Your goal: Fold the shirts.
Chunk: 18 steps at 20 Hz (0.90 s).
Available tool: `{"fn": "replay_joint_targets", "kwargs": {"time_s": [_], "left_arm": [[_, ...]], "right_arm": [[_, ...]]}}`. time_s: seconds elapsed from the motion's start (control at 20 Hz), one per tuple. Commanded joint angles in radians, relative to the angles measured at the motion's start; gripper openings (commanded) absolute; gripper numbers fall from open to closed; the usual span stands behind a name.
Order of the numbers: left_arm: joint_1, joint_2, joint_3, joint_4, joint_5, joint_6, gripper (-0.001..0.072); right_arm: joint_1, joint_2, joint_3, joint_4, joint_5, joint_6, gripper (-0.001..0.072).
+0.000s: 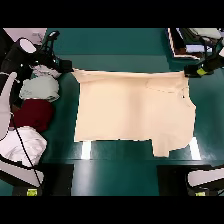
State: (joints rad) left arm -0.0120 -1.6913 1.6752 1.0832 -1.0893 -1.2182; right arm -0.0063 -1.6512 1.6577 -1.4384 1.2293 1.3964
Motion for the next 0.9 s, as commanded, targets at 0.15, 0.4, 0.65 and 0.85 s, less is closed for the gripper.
{"fn": "replay_joint_targets", "kwargs": {"time_s": [0.15, 0.4, 0.65, 0.85], "left_arm": [[-0.063, -0.002, -0.123, 0.035, 0.006, 0.047, 0.0023], [-0.062, -0.002, -0.216, 0.039, 0.001, 0.008, 0.0147], [0.017, 0.01, -0.158, 0.042, -0.189, -0.065, 0.0526], [0.092, 0.142, -0.336, 0.037, -0.233, -0.054, 0.0526]], "right_arm": [[0.0, 0.081, -0.249, -0.003, -0.087, -0.017, 0.0013], [-0.005, 0.116, -0.323, -0.001, -0.085, 0.019, 0.0198], [-0.074, 0.163, -0.229, 0.018, 0.188, -0.003, 0.0447], [-0.195, 0.33, -0.389, 0.244, 0.26, -0.083, 0.0446]]}}
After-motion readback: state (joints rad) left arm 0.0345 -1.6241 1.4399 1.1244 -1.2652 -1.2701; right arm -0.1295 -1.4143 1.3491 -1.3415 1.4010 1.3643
